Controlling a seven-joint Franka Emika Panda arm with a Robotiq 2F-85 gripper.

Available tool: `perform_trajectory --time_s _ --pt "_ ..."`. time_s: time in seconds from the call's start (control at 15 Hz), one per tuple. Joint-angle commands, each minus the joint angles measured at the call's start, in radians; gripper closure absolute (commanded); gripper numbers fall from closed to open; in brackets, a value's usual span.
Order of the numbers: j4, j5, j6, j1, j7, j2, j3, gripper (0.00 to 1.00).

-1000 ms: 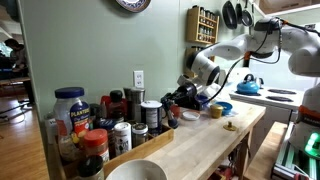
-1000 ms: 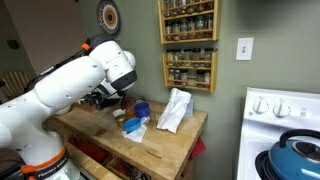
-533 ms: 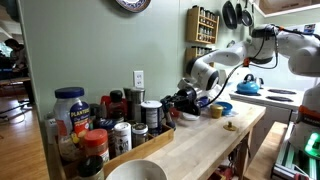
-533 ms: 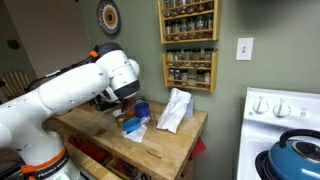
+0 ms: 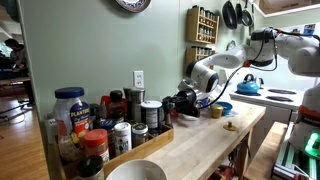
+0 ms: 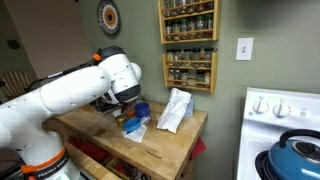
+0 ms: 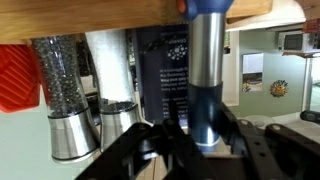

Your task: Pick up the flash light and place it standing with the light facing downwards on the table

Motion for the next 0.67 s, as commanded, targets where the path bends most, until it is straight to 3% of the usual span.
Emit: perform_trajectory --time_s 0.0,0.2,0.6 --pt "0.004 -0.011 -0.019 -0.006 -0.001 0.006 -0.018 0.27" --pt "-0.003 -0.012 -0.016 -0.009 0.008 -0.009 -0.011 0.03" --pt "-0.059 -0.008 0.003 -0.044 0.081 -0.112 0.046 0.00"
